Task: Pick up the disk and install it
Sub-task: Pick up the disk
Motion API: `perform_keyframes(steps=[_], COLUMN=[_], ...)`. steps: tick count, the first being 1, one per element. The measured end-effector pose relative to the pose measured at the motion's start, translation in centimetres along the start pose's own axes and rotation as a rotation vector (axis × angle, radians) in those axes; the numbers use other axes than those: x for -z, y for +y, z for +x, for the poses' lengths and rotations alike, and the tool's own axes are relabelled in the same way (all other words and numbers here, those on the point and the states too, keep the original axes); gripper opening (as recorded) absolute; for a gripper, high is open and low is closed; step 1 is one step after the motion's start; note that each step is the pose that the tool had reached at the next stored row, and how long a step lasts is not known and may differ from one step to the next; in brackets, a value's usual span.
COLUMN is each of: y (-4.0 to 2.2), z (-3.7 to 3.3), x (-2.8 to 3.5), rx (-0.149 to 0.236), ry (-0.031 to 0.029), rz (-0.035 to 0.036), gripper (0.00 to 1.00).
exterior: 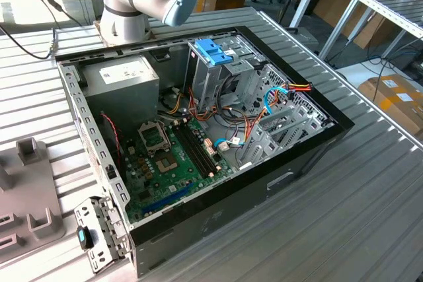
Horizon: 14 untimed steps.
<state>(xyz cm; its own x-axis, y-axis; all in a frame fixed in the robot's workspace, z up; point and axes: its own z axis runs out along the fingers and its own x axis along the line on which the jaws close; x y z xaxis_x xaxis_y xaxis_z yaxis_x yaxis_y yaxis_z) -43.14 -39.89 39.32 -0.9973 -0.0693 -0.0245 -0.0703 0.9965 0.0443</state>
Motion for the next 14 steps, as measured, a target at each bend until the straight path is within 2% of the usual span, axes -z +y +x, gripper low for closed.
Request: perform_keyframes(steps=[14], y=[0.00], z=[0.00], x=[0.00], rx=[0.039], ry=[0.0018], rz=[-0.0010], gripper=[0.11])
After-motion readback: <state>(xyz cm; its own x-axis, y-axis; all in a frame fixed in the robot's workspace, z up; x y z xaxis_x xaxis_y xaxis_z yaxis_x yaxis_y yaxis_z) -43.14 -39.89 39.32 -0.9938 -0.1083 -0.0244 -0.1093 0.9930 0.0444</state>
